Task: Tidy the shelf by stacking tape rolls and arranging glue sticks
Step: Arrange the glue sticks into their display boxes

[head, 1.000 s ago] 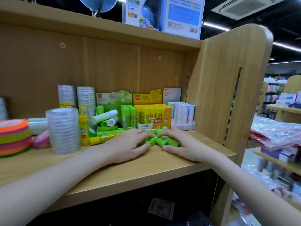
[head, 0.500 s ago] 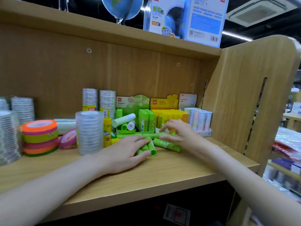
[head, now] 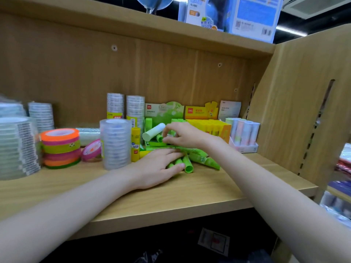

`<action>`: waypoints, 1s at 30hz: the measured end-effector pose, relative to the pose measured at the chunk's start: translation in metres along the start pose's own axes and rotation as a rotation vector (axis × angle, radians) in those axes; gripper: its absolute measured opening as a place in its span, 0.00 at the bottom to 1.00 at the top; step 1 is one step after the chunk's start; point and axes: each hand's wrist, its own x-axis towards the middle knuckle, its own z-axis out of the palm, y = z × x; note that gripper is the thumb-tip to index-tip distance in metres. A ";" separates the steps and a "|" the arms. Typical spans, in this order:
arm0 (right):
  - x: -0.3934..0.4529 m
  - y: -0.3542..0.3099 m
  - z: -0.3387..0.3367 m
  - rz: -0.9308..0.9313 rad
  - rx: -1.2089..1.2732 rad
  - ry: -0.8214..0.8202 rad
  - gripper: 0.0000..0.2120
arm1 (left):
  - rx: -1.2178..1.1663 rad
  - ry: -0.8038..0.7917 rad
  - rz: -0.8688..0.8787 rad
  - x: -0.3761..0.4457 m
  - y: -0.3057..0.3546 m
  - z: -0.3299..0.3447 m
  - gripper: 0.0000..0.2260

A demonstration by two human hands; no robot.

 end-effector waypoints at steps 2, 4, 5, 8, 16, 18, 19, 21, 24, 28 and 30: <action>-0.004 -0.001 0.000 0.021 0.029 0.063 0.10 | -0.001 0.006 -0.009 0.000 0.001 -0.001 0.23; -0.008 -0.002 -0.005 0.066 0.042 0.204 0.09 | 0.006 0.007 -0.021 0.000 0.002 -0.001 0.23; -0.012 -0.003 -0.011 0.102 0.033 0.277 0.08 | 0.016 0.006 -0.025 0.000 0.003 -0.001 0.23; -0.037 0.006 -0.024 0.224 0.085 0.422 0.11 | 0.029 0.005 -0.024 -0.002 0.002 -0.001 0.23; -0.125 0.068 -0.042 0.568 1.917 0.764 0.13 | 0.028 0.105 -0.005 0.017 0.010 -0.005 0.25; -0.129 0.082 -0.045 0.531 1.997 0.775 0.19 | 0.084 0.184 0.009 0.031 0.012 -0.002 0.29; -0.129 0.088 -0.046 0.509 1.983 0.785 0.22 | 0.105 0.238 0.012 0.039 0.013 -0.001 0.30; -0.126 0.097 -0.048 0.473 1.823 0.786 0.27 | 0.131 0.344 0.002 0.055 0.015 0.000 0.31; -0.117 0.104 -0.051 0.498 1.019 0.803 0.29 | 0.167 0.401 -0.025 0.075 0.021 0.002 0.27; -0.097 0.121 -0.046 0.403 0.208 0.745 0.19 | 0.207 0.333 -0.060 0.095 0.023 0.012 0.21; -0.086 0.130 -0.039 0.385 0.087 0.674 0.15 | 0.238 0.319 -0.075 0.099 0.021 0.014 0.21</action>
